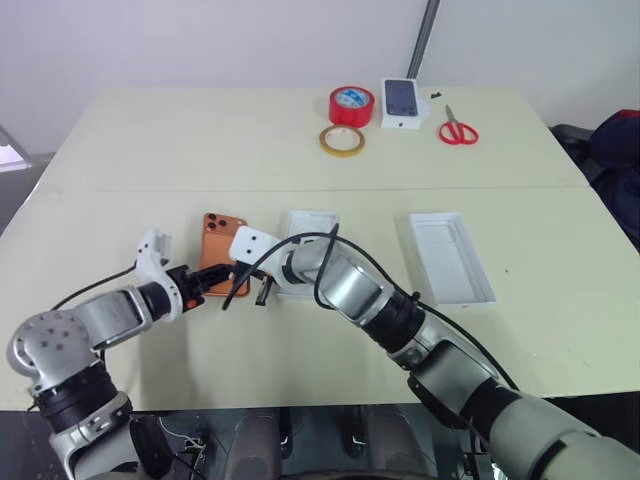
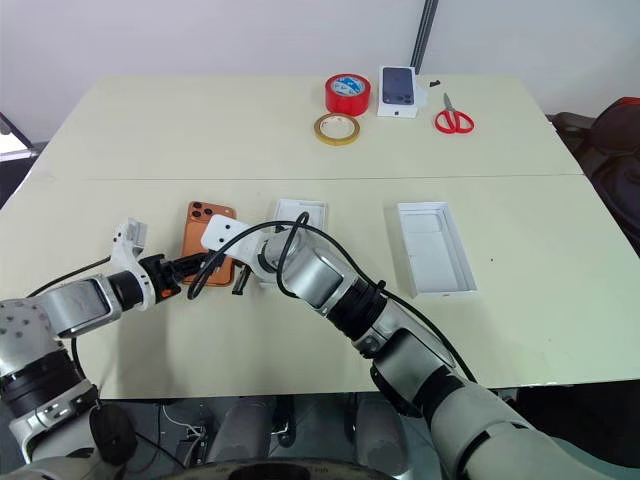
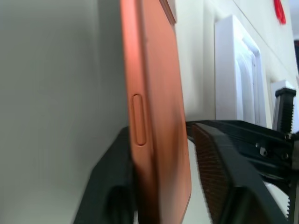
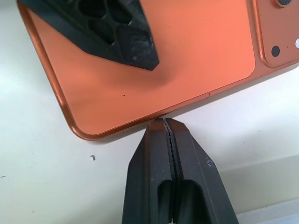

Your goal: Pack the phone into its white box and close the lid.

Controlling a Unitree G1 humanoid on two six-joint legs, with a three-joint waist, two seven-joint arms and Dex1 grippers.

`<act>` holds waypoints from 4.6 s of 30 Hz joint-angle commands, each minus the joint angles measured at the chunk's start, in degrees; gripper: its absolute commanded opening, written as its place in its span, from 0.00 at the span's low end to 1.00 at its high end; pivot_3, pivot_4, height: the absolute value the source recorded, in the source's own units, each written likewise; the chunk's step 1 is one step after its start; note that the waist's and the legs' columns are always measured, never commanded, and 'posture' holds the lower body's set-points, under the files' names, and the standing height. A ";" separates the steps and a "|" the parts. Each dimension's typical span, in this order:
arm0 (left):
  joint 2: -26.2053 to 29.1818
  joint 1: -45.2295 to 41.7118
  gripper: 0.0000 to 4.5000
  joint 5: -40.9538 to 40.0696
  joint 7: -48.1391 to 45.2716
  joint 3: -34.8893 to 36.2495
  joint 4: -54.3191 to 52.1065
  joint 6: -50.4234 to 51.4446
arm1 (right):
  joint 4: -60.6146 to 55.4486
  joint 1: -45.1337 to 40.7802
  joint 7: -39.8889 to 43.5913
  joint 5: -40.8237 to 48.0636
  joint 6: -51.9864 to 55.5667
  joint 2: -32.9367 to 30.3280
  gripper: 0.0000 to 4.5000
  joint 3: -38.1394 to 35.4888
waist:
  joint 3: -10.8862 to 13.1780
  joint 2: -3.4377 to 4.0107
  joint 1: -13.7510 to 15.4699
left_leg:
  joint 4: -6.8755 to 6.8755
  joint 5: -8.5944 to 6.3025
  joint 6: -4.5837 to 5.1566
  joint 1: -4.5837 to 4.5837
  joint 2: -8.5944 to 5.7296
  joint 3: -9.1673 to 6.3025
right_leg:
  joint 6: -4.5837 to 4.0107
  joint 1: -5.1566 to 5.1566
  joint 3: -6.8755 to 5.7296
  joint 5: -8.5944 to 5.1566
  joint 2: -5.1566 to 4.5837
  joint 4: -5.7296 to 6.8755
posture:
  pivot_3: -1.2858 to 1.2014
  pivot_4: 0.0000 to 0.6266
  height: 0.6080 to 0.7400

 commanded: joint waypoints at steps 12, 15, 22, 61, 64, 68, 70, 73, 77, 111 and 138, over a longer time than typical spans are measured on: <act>-2.23 -1.67 0.28 -6.64 6.12 7.44 1.03 0.49 | -6.16 -0.29 1.25 -0.08 1.16 -0.85 0.00 -0.35 | 0.02 -0.03 0.05 | -0.01 -0.01 -0.01 -0.05 0.01 0.00 | -0.01 -0.06 0.00 0.00 -0.03 -0.01 | 0.52 0.24 0.93; -2.64 -2.00 0.00 -8.78 7.72 8.64 1.79 0.17 | -9.05 -0.59 1.57 0.39 2.74 -1.99 0.00 -1.40 | 0.01 -0.04 0.17 | 0.00 -0.01 -0.01 -0.06 0.00 -0.04 | -0.03 -0.06 -0.02 0.00 -0.07 -0.03 | 0.52 0.24 0.93; -3.11 -1.85 0.00 -17.11 13.68 9.13 4.06 -4.27 | -18.54 0.26 2.58 2.14 7.09 -6.29 0.00 -4.07 | 0.03 -0.06 0.14 | -0.05 -0.01 -0.02 -0.11 0.04 -0.05 | -0.05 -0.10 -0.01 0.01 -0.10 -0.08 | 0.52 0.24 0.93; -0.63 -0.43 0.00 -38.57 26.51 -35.70 2.26 -33.86 | -26.62 15.26 12.16 15.87 -3.56 -38.41 0.00 -25.93 | 0.23 -0.18 0.81 | 0.12 0.06 0.30 -0.25 -0.10 -0.07 | -0.10 0.03 0.00 -0.01 0.01 -0.39 | 0.52 0.24 0.93; -0.67 -0.77 0.00 -38.20 26.23 -36.35 2.57 -34.29 | -26.51 15.19 12.11 15.91 -3.59 -38.39 0.00 -25.78 | 0.23 -0.18 0.81 | 0.12 0.06 0.30 -0.25 -0.10 -0.07 | -0.09 0.02 0.00 0.00 0.01 -0.39 | 0.52 0.24 0.93; -0.37 -1.09 0.00 -37.62 25.81 -36.88 3.03 -34.47 | -26.43 15.06 11.86 15.92 -3.51 -38.34 0.00 -25.63 | 0.23 -0.18 0.87 | 0.12 0.06 0.30 -0.25 -0.11 -0.07 | -0.09 0.03 0.00 0.00 0.02 -0.39 | 0.52 0.24 0.93; -0.19 -1.23 0.00 -37.66 25.61 -37.13 3.09 -34.39 | -26.44 15.07 11.70 15.94 -3.44 -38.33 0.00 -25.61 | 0.23 -0.18 0.89 | 0.12 0.06 0.30 -0.25 -0.11 -0.07 | -0.09 0.03 0.00 0.00 0.02 -0.39 | 0.52 0.24 0.93; 0.29 -1.39 0.29 -38.05 25.03 -37.59 2.88 -33.90 | -26.40 15.09 11.47 15.85 -3.40 -38.35 0.00 -25.53 | 0.23 -0.18 0.89 | 0.12 0.06 0.31 -0.24 -0.11 -0.07 | -0.09 0.03 0.00 0.00 0.02 -0.38 | 0.52 0.24 0.93; 1.87 -1.43 0.73 -39.00 25.01 -37.81 1.77 -33.26 | -26.55 15.20 11.24 15.80 -3.30 -38.41 0.00 -25.48 | 0.22 -0.18 0.90 | 0.12 0.06 0.30 -0.24 -0.11 -0.07 | -0.09 0.03 0.00 0.00 0.03 -0.37 | 0.52 0.24 0.93; 17.14 -11.92 0.01 19.61 -13.31 -58.11 4.23 -37.96 | -18.72 7.53 4.53 3.52 -1.44 -29.79 0.00 -9.75 | 0.32 -0.08 1.07 | 0.04 0.09 0.23 -0.44 -0.10 0.04 | -0.07 -0.20 -0.02 0.00 0.09 -0.35 | 0.52 0.24 0.93; -7.64 -19.63 0.01 34.02 -31.70 -70.14 5.26 -32.17 | -39.69 24.76 11.85 5.00 7.05 -48.55 0.00 -17.30 | 0.31 -0.07 3.40 | 0.74 -0.15 0.64 -0.53 -0.11 -0.10 | 0.03 0.06 -0.06 -0.08 -0.02 -0.30 | 0.52 0.24 0.93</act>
